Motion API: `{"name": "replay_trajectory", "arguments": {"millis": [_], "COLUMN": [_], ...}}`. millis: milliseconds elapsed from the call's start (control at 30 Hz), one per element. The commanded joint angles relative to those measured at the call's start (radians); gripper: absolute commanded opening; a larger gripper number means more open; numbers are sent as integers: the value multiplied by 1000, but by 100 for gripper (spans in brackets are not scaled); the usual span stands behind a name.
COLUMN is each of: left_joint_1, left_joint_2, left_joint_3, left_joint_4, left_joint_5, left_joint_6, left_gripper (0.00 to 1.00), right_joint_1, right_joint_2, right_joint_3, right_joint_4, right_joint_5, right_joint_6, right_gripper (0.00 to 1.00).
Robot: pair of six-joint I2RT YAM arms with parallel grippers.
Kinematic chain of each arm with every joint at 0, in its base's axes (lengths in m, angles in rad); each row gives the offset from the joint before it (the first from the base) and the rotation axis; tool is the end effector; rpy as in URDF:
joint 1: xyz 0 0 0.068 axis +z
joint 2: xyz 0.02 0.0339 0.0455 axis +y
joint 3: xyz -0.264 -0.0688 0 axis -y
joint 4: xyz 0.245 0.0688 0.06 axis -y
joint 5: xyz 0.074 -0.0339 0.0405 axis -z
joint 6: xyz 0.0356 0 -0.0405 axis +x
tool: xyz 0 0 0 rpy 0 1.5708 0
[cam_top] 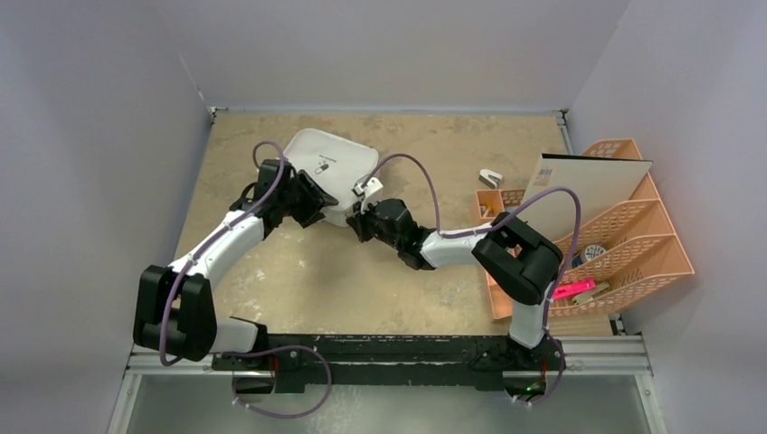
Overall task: Organize the medicine kit
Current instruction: Zip the medicine box at the center of the board.
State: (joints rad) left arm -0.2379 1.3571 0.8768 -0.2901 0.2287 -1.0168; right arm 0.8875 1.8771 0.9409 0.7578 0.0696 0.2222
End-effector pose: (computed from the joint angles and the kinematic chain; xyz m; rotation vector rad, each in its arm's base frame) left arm 0.2770 -0.0755 0.2358 -0.8332 2.3486 -0.8495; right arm 0.2551 0.3094 0.1840 -0.5408 1.7264 0.7427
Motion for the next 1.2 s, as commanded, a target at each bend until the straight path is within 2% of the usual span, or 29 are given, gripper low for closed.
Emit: {"name": "replay_trajectory", "arguments": {"millis": [0, 233, 467, 633, 1167], "left_joint_1": [3, 3, 3, 3, 3], "left_joint_2": [-16, 68, 152, 159, 105], "left_joint_3": [-28, -2, 5, 18, 48], "left_joint_4": [75, 50, 10, -26, -116], "left_joint_5": [-84, -108, -127, -162, -214], "left_joint_6": [-75, -69, -25, 38, 188], "left_gripper": [50, 47, 28, 0, 0], "right_joint_1": [29, 37, 37, 35, -36], "right_joint_2": [-11, 4, 21, 13, -45], "right_joint_3": [10, 37, 16, 5, -35], "right_joint_4": [106, 75, 58, 45, 9], "right_joint_5": [38, 71, 98, 128, 203], "right_joint_6": [31, 26, -20, -72, -173], "right_gripper": [0, 0, 0, 0, 0]}}
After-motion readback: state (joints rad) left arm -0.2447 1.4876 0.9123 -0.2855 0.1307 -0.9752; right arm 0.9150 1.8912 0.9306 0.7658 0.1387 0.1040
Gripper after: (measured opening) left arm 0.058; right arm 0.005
